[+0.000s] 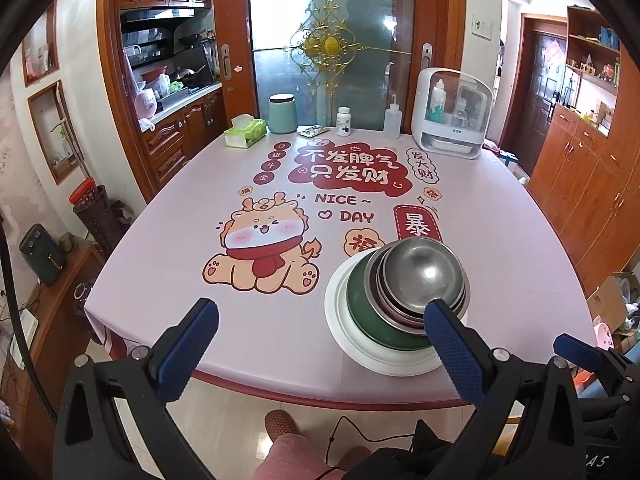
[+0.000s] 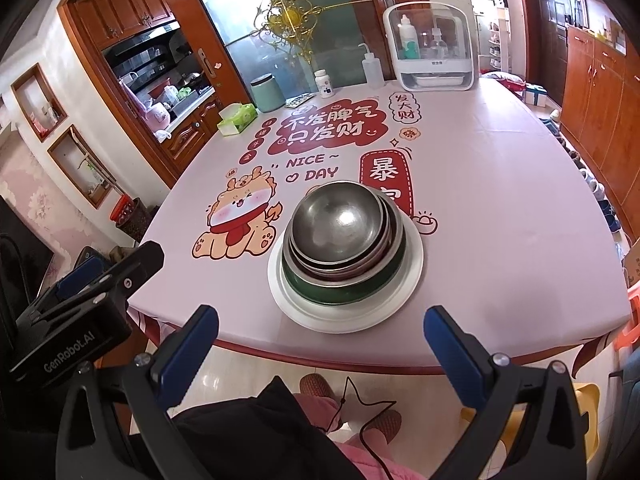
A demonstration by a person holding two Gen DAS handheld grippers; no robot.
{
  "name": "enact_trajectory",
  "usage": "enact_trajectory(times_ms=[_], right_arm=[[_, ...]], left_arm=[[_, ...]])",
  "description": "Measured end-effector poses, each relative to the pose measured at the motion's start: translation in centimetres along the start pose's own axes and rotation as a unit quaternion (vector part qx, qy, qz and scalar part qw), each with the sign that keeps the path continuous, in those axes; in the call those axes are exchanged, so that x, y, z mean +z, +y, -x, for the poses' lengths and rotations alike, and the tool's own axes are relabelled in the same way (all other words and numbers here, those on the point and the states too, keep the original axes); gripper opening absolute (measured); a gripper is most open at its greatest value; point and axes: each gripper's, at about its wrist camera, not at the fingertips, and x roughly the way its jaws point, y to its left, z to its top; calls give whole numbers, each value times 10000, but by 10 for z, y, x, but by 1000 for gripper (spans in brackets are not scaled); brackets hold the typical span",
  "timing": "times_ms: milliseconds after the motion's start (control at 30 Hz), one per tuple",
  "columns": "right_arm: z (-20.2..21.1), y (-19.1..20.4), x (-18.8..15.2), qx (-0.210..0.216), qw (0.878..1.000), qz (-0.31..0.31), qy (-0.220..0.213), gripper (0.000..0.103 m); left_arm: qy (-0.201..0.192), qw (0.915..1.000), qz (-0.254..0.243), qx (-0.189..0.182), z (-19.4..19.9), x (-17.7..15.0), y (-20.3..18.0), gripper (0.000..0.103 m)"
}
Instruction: Organize plates and bowls
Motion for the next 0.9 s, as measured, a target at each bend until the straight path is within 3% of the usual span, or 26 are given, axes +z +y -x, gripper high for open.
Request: enact_trajectory(times_ms=[900], right_arm=[[1,-15,-2,-34,9999,-157,50,103]], left_arm=[[71,9999,-141,-41,-4,-2,-11,102]])
